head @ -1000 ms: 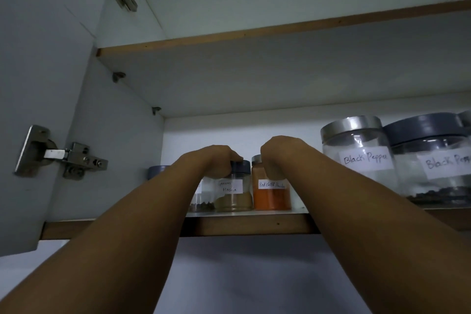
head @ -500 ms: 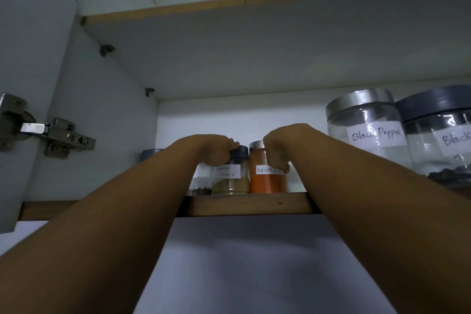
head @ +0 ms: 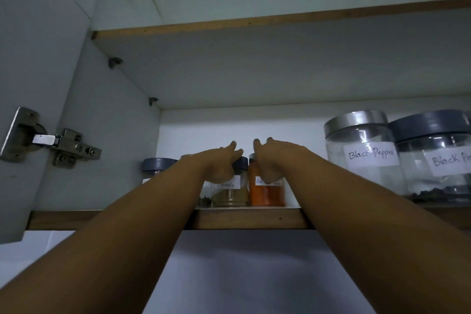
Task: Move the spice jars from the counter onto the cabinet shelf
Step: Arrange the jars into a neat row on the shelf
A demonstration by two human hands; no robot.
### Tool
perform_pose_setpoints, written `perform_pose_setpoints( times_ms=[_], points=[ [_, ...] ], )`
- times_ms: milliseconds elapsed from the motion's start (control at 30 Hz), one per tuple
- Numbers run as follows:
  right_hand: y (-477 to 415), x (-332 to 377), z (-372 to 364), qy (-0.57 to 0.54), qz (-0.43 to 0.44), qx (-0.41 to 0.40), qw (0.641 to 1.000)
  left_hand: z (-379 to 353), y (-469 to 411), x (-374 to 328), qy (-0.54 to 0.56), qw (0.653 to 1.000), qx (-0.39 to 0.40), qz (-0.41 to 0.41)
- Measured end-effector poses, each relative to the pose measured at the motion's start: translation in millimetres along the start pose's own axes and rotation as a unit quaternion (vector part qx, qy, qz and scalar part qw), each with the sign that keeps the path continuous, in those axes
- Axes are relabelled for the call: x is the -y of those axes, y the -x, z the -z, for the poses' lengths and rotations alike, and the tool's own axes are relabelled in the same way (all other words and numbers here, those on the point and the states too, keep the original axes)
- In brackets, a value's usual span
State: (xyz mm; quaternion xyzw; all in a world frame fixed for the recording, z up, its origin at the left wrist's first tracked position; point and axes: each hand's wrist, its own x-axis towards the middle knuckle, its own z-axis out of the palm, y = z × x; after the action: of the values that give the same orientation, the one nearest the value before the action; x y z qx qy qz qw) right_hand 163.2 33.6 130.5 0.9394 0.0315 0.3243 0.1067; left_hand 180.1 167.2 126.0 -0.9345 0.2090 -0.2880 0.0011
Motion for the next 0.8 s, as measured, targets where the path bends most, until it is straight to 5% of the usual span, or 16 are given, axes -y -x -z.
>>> perform_pose_setpoints(
  times_ms=[133,267,500,800],
  points=[
    [18.1,6.8,5.1,-0.016,0.037,-0.129,0.991,5.1,12.6,-19.1,0.012,0.989,-0.14,-0.043],
    [37.2,6.9,14.7,0.016,0.073,-0.191,0.979,10.1,35.2,-33.0,0.046,0.98,-0.189,-0.035],
    [86.8,-16.6,57.1,0.073,0.093,-0.219,0.968,50.1,72.3,-71.5,0.048,0.979,-0.192,-0.051],
    [147.5,-131.5,91.2,0.031,-0.012,-0.175,0.984,93.0,70.8,-177.3,0.014,0.99,-0.095,-0.106]
  ],
)
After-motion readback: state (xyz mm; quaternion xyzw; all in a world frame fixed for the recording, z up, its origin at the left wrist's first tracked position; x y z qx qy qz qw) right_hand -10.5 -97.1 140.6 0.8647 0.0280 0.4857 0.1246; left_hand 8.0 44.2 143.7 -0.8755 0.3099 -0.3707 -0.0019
